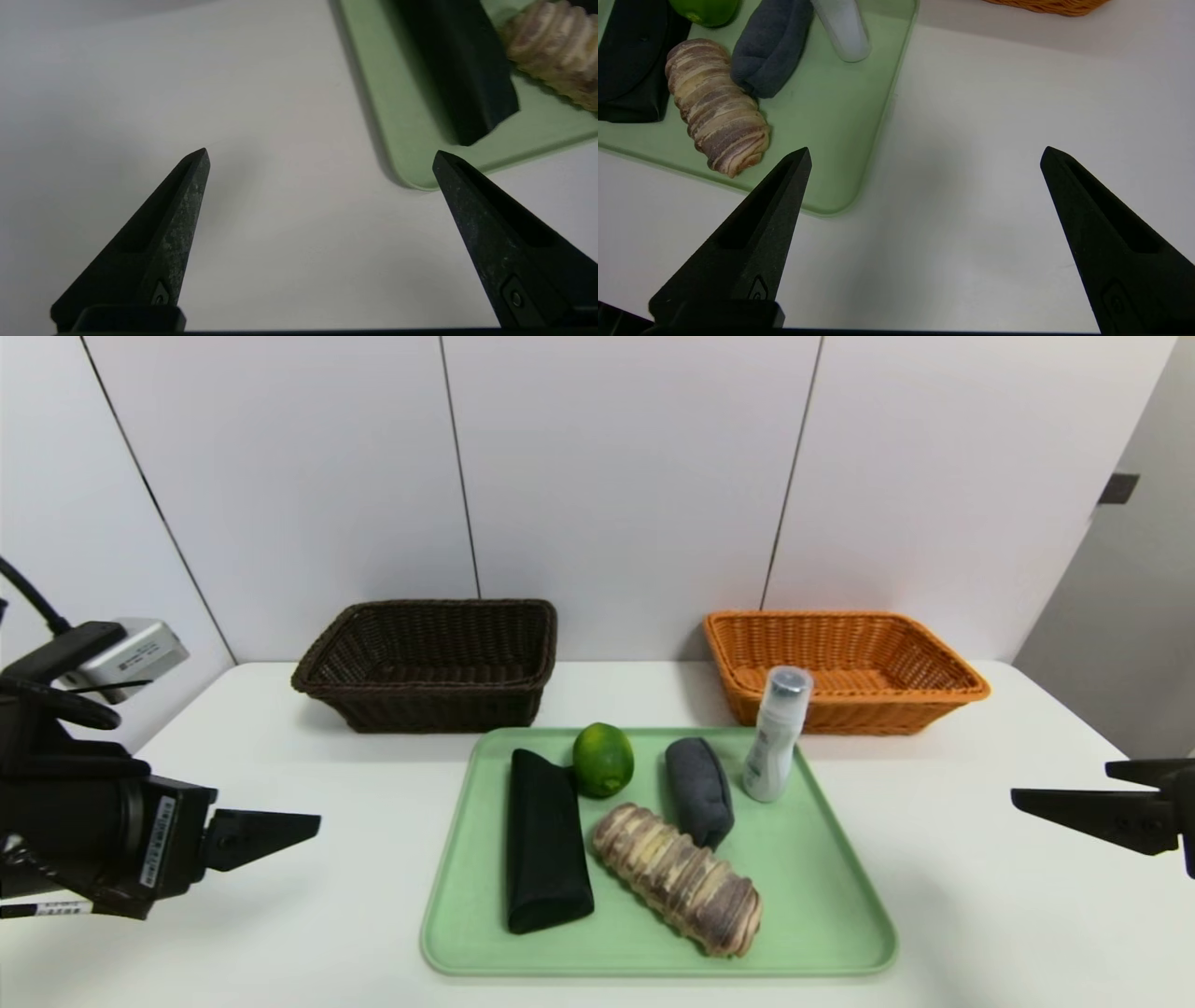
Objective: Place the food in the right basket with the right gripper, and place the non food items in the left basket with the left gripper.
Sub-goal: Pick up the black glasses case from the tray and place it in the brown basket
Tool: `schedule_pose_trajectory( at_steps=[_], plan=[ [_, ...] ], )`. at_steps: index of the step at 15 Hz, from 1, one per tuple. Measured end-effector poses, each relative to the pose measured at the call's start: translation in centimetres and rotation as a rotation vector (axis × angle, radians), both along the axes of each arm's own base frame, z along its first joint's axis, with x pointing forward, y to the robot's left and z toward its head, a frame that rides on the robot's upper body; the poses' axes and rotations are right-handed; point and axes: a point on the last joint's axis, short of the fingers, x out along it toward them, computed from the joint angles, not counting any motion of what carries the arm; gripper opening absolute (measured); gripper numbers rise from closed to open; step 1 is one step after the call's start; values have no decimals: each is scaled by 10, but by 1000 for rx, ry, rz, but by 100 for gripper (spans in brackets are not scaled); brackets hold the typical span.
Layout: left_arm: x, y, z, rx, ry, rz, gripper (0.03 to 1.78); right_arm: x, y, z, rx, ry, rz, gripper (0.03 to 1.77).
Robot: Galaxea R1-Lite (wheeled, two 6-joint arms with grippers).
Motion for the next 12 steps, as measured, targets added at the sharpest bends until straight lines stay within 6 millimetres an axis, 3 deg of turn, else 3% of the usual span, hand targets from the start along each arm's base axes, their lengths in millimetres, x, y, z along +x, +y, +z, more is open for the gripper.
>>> schedule_pose_trajectory(
  at_steps=[5,9,12],
  plan=[
    [7,-63,30,-149,83,-181,169,18,12,7,0,11,69,170],
    [27,-100,25,-160,168,-183,169,24,15,19,6,-7,77,170],
    [43,-126,13,-111,189,-91,169,29,18,19,7,-3,90,170]
  ],
)
